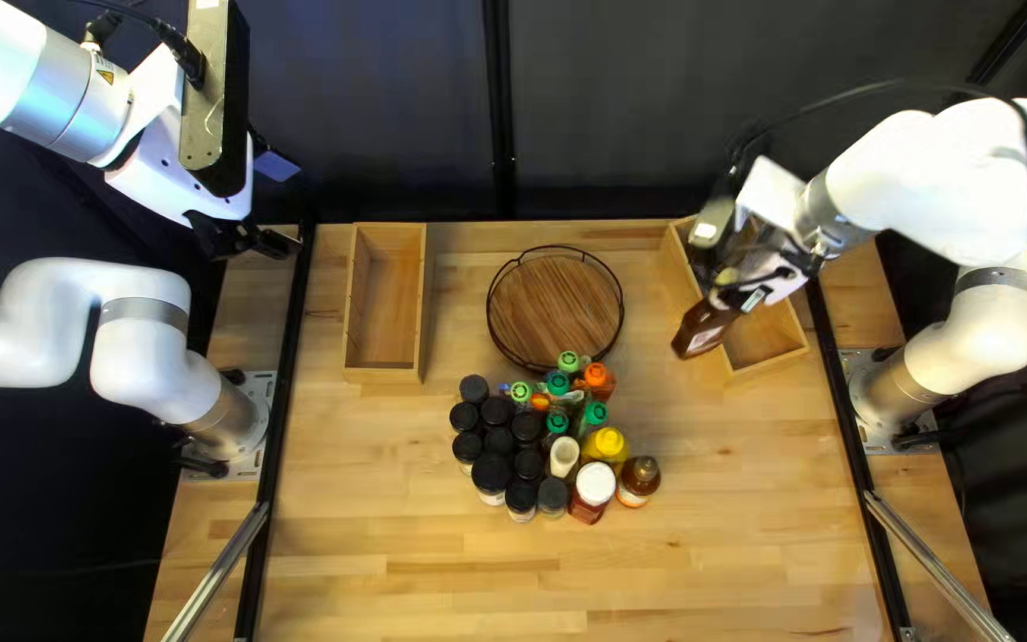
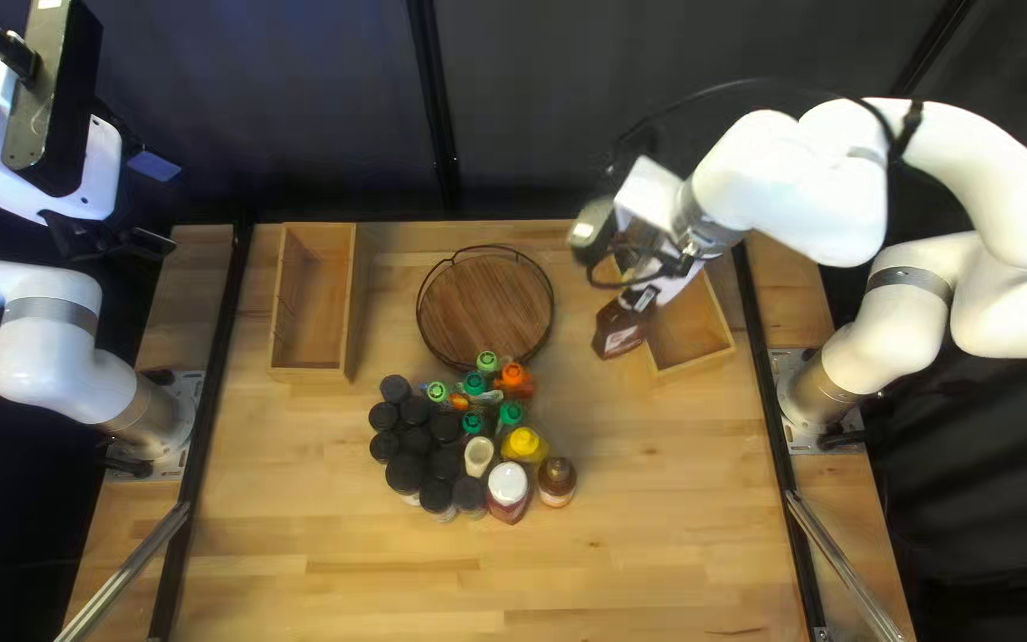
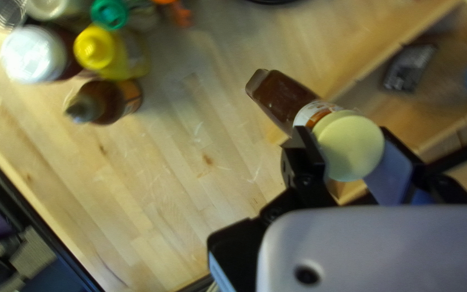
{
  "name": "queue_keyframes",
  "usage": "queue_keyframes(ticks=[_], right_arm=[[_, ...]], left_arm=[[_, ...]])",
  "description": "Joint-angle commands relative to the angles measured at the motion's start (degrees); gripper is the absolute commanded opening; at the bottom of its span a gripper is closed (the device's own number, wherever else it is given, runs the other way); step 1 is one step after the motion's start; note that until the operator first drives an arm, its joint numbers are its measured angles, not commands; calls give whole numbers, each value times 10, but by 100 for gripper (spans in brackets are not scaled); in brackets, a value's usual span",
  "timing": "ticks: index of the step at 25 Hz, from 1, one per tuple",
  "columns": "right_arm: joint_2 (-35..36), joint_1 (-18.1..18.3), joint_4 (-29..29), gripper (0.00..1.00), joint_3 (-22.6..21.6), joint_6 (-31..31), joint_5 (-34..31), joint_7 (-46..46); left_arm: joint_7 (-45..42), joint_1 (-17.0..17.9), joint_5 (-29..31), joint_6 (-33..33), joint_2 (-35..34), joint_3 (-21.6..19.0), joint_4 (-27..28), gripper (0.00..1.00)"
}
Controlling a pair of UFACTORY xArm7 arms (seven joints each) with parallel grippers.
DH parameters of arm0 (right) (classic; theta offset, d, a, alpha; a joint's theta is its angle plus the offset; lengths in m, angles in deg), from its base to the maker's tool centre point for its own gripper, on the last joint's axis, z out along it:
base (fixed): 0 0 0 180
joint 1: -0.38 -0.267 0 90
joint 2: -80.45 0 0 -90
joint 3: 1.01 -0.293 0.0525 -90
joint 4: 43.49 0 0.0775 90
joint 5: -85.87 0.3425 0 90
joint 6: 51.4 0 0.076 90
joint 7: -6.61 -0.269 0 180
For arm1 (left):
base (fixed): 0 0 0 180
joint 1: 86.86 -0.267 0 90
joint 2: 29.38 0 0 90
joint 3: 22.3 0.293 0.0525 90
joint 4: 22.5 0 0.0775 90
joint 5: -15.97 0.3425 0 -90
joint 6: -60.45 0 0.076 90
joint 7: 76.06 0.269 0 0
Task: Separate condiments, baby food and spices and place it in 3 different racks/containers
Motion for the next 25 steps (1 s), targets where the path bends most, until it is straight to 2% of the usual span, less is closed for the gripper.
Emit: queue_keyframes(ticks=[1, 7, 13, 16, 25], right_arm=[[54, 21, -40, 0, 19, 12, -16, -13], [100, 33, -91, 0, 45, -4, -31, -2], [131, 44, -163, 0, 80, -55, -50, 26], [126, 52, -182, 0, 94, -84, -62, 43], [76, 79, -211, 0, 98, -158, -95, 52]], left_arm=[[0, 0, 0, 0, 0, 0, 0, 100], [0, 0, 0, 0, 0, 0, 0, 100], [0, 0, 0, 0, 0, 0, 0, 100], [0, 0, 0, 0, 0, 0, 0, 100], [0, 0, 0, 0, 0, 0, 0, 100]])
